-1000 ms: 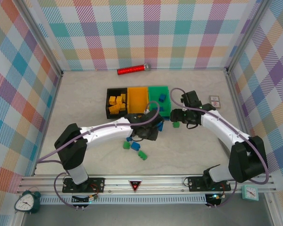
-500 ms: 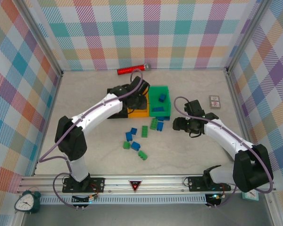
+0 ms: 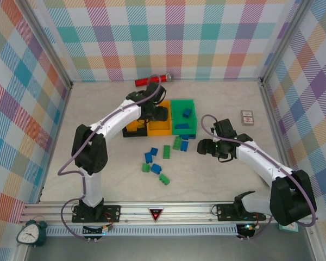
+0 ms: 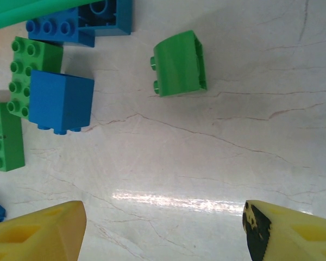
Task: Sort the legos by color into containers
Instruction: Place the lego in the container, then pick up the lego from the center of the table.
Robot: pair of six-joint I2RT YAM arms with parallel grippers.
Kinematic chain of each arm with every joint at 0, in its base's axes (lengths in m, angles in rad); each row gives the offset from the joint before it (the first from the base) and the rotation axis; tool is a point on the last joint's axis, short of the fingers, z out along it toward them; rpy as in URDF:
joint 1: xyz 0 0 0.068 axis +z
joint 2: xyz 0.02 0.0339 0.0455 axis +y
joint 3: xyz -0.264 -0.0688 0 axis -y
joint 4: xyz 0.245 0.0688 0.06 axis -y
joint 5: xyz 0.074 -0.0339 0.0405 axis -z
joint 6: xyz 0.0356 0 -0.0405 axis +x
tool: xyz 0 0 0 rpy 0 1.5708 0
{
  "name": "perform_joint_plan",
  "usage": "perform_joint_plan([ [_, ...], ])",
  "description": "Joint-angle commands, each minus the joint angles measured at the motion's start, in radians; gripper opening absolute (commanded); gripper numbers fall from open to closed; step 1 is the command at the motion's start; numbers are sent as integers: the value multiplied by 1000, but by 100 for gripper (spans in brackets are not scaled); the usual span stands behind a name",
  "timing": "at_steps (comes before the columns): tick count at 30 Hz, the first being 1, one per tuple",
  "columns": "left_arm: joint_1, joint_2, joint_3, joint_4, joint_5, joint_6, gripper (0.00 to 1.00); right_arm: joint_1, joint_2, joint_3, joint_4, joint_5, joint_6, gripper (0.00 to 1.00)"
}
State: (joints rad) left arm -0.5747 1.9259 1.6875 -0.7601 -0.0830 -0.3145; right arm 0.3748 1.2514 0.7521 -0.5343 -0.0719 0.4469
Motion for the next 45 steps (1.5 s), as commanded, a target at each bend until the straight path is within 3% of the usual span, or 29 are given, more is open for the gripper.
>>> perform_joint_plan([
  [1,-5,-134,-133,76,75,-29,70,17,35,14,31,-48,18,76],
  [5,-12,-255,-317,146,109,-66,70,61,93,61,46,-37,26,76],
  [14,-46,-457,-559,175,88,-78,70,162,242,169,54,13,35,76],
  [25,-54,-658,-853,304,101,-225,68,189,347,240,44,36,32,75],
  [39,-111,-645,-871,321,82,-239,67,194,529,385,23,55,16,75],
  [45,-128,-655,-879,315,63,-243,67,194,569,398,31,53,18,63],
])
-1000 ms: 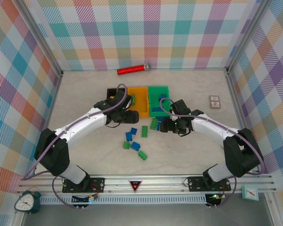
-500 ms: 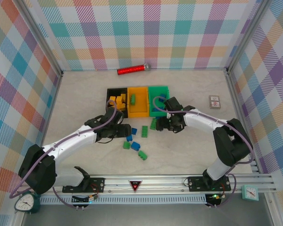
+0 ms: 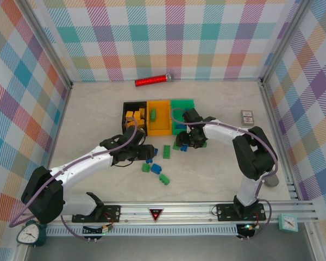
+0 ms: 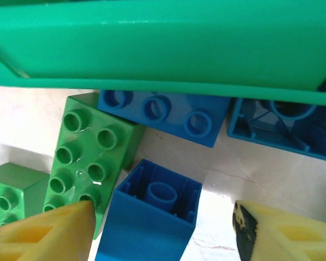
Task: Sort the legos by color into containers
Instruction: Pick up the lego from the center of the table, then place the lego in the container.
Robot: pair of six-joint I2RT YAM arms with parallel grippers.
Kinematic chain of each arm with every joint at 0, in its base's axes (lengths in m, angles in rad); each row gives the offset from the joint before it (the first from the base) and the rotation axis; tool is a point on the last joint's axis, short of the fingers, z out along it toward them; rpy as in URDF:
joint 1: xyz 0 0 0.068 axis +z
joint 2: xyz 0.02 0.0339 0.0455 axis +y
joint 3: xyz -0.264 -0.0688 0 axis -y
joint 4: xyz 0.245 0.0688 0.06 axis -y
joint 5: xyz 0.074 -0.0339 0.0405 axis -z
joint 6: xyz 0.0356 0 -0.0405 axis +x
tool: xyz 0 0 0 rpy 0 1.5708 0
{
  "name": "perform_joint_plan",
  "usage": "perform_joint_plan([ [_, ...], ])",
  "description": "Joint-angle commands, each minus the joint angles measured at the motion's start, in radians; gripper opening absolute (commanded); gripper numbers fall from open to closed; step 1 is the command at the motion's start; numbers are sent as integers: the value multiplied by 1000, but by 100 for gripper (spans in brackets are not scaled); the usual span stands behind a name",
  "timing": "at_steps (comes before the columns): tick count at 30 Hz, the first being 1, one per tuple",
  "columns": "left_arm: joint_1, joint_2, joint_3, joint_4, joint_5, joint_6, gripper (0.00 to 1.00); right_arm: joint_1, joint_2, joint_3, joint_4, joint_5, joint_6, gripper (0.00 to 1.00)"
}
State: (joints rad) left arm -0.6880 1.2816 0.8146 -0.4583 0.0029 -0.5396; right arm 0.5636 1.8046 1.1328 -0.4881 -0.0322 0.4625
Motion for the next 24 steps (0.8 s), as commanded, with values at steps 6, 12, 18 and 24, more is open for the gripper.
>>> perform_joint_plan([
  [6,-16,-32,-27,8,-42,-19,67,6,-22,-20,0,-2,10,36],
  [12,-16,-20,-27,15,-35,-19,67,7,-117,-14,-43,16,12,34],
  [18,-19,-9,-28,28,-20,-28,67,-3,-172,91,-93,83,-38,35],
  [24,-37,-32,-43,24,-23,-54,67,-52,-96,270,-110,86,-88,36],
])
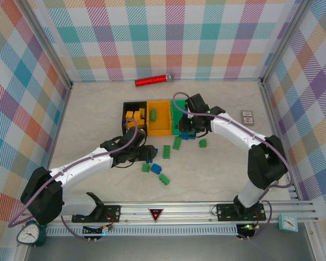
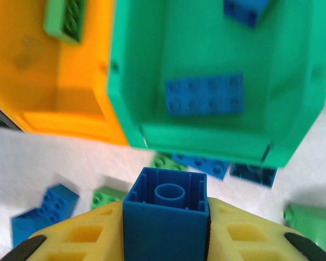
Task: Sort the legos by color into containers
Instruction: Place the lego in the container.
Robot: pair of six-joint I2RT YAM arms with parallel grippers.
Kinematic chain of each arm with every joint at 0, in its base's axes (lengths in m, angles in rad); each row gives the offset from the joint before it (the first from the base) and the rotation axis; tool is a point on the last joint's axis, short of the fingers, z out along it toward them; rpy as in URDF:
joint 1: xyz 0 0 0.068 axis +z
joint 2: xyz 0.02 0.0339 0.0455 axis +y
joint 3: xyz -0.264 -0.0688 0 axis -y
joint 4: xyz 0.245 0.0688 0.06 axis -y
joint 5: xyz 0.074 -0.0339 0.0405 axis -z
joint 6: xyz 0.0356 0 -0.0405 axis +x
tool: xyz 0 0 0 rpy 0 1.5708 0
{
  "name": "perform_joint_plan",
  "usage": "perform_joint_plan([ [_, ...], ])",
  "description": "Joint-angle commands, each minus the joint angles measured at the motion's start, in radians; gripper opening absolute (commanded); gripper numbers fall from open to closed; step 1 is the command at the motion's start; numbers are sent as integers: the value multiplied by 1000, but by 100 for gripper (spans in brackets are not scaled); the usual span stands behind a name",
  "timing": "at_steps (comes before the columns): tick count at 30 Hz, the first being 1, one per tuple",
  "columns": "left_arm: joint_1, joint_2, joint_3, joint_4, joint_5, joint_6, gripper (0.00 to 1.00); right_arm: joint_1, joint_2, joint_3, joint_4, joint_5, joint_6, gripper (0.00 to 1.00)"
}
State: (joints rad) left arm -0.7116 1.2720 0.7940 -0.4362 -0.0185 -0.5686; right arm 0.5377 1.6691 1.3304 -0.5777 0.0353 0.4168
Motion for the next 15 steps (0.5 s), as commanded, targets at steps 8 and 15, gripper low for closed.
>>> perform_joint_plan([
  [8,-28,-90,-51,-35,-35,-57,68,-83,177,294,-35,-1,-60,36],
  [15,-29,-132,-59,-69,-60,-58,68,-93,286,433,-116,-27,-71,68],
])
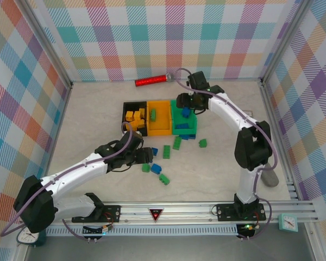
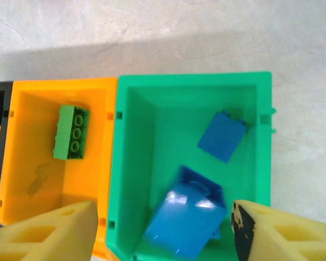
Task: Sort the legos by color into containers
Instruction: Place the lego in the container, then move the container to the top-center of the table.
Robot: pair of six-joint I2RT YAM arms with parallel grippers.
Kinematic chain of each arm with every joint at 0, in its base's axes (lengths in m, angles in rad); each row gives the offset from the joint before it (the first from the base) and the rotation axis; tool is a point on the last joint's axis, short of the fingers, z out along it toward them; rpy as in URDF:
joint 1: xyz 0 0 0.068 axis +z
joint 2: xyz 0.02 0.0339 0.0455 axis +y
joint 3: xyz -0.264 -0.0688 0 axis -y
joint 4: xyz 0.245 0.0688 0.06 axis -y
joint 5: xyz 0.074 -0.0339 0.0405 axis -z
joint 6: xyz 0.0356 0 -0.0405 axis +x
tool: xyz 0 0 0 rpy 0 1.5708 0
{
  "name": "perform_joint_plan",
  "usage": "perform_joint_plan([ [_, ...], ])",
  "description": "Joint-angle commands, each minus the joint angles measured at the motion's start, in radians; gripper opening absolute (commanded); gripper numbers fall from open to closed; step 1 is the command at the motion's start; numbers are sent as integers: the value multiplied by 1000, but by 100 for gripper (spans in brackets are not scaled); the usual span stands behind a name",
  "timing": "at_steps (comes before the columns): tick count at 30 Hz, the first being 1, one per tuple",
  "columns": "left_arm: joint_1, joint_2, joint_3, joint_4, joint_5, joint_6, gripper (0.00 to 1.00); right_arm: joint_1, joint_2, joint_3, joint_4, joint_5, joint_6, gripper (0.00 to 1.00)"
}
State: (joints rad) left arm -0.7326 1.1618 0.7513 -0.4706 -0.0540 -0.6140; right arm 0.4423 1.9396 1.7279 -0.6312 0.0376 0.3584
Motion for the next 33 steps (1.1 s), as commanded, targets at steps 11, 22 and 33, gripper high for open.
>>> perform_joint_plan([
  [11,-7,47,-19,14,-4,-12,68,71,-169,-310,43,-60,-3,68],
  [22,-11,138,35,29,-4,-8,68,73,-225,-489,56,45,-1,68],
  [33,-28,108,52,-7,-23,-22,68,12,55,-186,38,23,-33,68],
])
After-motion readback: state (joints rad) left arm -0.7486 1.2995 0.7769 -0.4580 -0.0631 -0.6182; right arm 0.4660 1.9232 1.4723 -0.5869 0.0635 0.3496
